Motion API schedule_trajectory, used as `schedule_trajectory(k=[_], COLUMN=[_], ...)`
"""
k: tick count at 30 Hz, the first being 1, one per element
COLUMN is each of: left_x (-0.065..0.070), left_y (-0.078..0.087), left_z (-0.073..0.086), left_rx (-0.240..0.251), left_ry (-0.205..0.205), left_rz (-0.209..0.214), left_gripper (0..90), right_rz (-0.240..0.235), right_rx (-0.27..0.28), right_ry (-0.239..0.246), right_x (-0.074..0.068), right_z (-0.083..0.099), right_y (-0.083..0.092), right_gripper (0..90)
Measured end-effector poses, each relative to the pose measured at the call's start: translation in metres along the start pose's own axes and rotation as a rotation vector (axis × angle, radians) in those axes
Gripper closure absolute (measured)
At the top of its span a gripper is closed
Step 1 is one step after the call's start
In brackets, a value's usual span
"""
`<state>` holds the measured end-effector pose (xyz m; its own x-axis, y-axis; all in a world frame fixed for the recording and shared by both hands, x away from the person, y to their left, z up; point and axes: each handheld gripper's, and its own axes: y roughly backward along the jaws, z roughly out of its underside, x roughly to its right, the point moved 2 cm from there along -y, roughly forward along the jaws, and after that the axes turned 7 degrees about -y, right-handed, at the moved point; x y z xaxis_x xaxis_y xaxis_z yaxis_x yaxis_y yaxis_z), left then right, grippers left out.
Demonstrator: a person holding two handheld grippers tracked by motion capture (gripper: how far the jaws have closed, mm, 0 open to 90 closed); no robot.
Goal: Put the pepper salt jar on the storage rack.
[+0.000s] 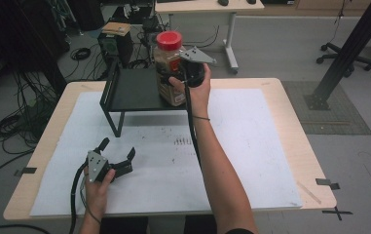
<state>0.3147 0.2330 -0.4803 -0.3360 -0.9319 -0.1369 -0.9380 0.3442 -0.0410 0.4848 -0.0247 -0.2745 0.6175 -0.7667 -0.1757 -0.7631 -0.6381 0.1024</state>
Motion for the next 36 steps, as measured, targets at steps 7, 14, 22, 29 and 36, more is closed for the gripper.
schedule_trajectory(k=[7, 14, 22, 29, 36], left_x=[0.000, 0.000, 0.001, 0.001, 0.001], left_y=[0.000, 0.000, 0.000, 0.000, 0.001], left_z=[0.000, 0.000, 0.000, 0.000, 0.000], left_rx=[0.000, 0.001, 0.001, 0.003, 0.002], left_ry=[-0.003, -0.004, -0.003, -0.004, -0.010], left_rz=[0.000, 0.000, 0.000, -0.003, -0.007], left_gripper=[0.2, 0.2, 0.2, 0.2, 0.2], right_rz=[-0.010, -0.012, -0.014, -0.005, -0.001], right_rx=[0.010, 0.018, 0.025, 0.035, 0.049], right_ry=[0.001, -0.003, -0.006, -0.001, -0.004], right_x=[-0.001, -0.003, -0.007, -0.007, -0.008], right_z=[0.001, -0.001, -0.002, -0.001, -0.002], right_y=[0.002, 0.005, 0.014, 0.025, 0.038], right_gripper=[4.0, 2.5, 1.9, 1.9, 1.7])
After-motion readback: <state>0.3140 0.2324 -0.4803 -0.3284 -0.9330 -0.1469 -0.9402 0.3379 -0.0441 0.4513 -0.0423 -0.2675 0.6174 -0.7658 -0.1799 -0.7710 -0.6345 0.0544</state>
